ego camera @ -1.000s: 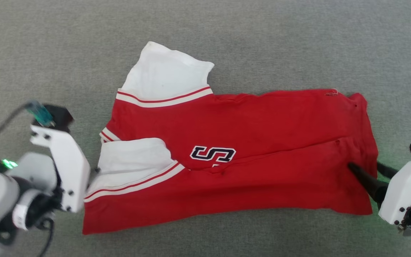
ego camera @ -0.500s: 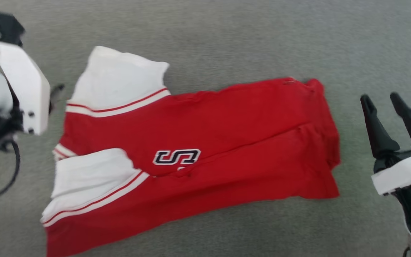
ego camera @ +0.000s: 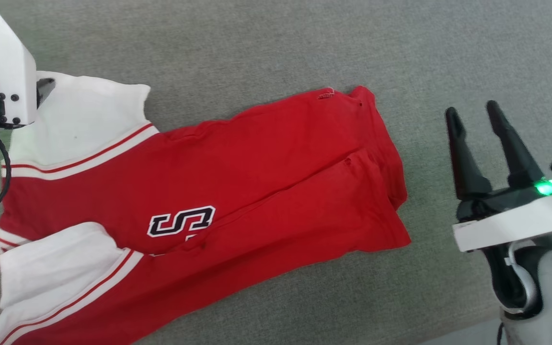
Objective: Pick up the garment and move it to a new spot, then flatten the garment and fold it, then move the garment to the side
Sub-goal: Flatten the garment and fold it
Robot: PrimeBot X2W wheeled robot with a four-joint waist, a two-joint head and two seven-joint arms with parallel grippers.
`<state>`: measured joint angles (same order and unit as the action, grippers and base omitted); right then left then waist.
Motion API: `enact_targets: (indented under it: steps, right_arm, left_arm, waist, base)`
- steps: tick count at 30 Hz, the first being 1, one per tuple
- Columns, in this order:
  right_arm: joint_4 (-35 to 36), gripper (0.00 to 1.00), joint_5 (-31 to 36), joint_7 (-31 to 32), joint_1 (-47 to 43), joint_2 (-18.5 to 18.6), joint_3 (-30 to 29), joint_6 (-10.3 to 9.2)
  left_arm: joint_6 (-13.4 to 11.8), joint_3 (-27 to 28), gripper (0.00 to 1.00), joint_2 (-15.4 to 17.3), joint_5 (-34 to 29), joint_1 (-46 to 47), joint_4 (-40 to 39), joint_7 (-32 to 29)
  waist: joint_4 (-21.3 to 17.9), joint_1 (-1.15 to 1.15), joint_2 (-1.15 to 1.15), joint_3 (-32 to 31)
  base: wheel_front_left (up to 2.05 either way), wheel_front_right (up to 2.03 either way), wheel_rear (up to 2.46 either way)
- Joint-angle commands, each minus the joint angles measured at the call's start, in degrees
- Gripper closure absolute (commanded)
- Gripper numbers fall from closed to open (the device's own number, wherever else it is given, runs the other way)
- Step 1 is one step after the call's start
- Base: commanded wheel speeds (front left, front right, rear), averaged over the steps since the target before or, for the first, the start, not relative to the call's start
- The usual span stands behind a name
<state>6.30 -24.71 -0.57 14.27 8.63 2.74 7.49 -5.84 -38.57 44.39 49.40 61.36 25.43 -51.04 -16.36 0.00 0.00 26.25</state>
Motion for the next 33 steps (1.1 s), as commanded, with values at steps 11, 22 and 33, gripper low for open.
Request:
enact_targets:
  steps: [11,22,33]
  right_arm:
    - [-4.65,0.0,-0.58,2.82,3.14,0.71,4.58,0.0]
    - [-11.61,0.0,-2.95,18.78,12.37,4.23,8.32,0.0]
    - [-26.73,0.0,-6.8,39.0,25.28,8.46,17.62,0.0]
  left_arm:
    - [0.6,-3.04,1.0,-5.03,0.22,0.09,14.64,-3.34]
    - [2.81,-3.59,1.0,-9.0,-0.28,4.55,17.15,-1.46]
    - [5.46,-4.38,1.0,-13.43,-0.42,6.97,20.3,2.0]
  waist:
    - [-0.84,0.0,0.0,1.46]
    - [3.62,0.0,0.0,1.11]
    - [8.23,0.0,0.0,1.9]
  base:
    - [0.0,0.0,0.0]
    - [0.0,0.0,0.0]
    - [0.0,0.0,0.0]
